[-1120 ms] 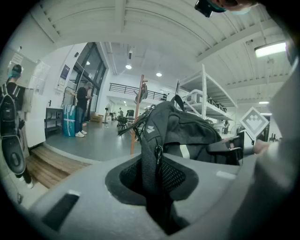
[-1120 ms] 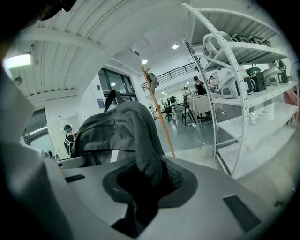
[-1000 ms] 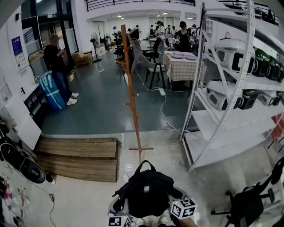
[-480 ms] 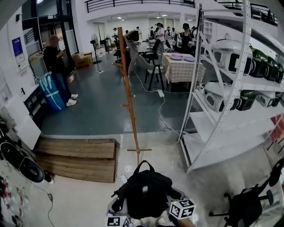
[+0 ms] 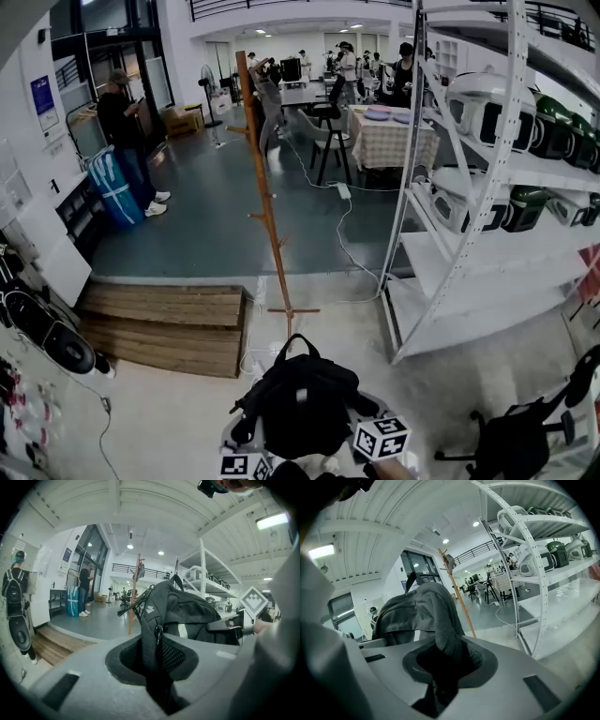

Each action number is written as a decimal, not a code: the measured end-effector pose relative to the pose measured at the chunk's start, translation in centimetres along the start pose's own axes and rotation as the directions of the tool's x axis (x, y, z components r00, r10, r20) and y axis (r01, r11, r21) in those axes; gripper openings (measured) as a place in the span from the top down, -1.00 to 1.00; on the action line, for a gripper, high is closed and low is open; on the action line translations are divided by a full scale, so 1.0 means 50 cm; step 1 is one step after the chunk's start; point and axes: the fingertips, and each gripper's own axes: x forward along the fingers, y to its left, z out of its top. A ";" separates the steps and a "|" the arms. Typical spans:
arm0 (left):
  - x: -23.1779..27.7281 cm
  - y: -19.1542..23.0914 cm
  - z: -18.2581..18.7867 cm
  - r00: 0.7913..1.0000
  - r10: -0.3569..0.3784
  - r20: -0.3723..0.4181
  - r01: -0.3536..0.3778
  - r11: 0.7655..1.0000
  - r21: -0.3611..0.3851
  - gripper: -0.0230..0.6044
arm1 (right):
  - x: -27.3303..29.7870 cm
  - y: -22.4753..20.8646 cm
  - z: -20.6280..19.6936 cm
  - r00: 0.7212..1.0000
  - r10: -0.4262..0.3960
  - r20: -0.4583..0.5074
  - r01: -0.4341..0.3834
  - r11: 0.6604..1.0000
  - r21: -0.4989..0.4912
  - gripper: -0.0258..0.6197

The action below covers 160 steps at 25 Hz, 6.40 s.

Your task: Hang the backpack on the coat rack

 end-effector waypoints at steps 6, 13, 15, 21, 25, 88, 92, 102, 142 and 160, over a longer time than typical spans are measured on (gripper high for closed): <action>0.021 -0.042 -0.002 1.000 0.018 -0.009 -0.018 1.000 -0.003 0.70 | 0.000 -0.045 0.010 1.000 0.018 -0.008 -0.018 1.000 0.000 0.69; 0.082 -0.042 0.008 1.000 0.005 -0.022 -0.005 1.000 -0.016 0.70 | 0.039 -0.079 0.037 1.000 0.003 -0.012 -0.003 1.000 0.009 0.69; 0.105 -0.035 0.013 1.000 -0.002 -0.024 0.001 1.000 -0.018 0.70 | 0.057 -0.086 0.048 1.000 -0.005 -0.012 0.005 1.000 0.008 0.69; 0.197 0.007 0.038 0.999 -0.015 -0.031 0.014 1.000 -0.025 0.70 | 0.145 -0.103 0.085 1.000 -0.018 -0.019 0.018 1.000 0.005 0.69; 0.258 0.051 0.058 0.999 -0.019 -0.037 0.018 1.000 -0.025 0.70 | 0.216 -0.105 0.116 1.000 -0.018 -0.026 0.018 1.000 0.003 0.69; 0.961 0.248 0.325 0.979 0.204 -0.003 -0.203 0.973 -0.113 0.70 | 0.964 -0.345 0.543 0.963 0.240 -0.125 -0.250 0.966 -0.070 0.69; 0.995 0.255 0.320 0.976 0.219 -0.015 -0.219 0.968 -0.121 0.70 | 1.006 -0.361 0.549 0.957 0.255 -0.137 -0.266 0.961 -0.071 0.69; 1.055 0.301 0.307 0.966 0.255 -0.051 -0.259 0.957 -0.127 0.70 | 1.098 -0.367 0.544 0.949 0.270 -0.162 -0.282 0.958 -0.057 0.68; 1.227 0.428 0.232 0.940 0.289 -0.183 -0.318 0.935 -0.155 0.70 | 1.293 -0.387 0.491 0.940 0.232 -0.251 -0.250 0.967 -0.040 0.68; 1.246 0.448 0.223 0.942 0.291 -0.169 -0.313 0.943 -0.118 0.62 | 1.316 -0.405 0.479 0.956 0.195 -0.221 -0.214 0.974 -0.069 0.58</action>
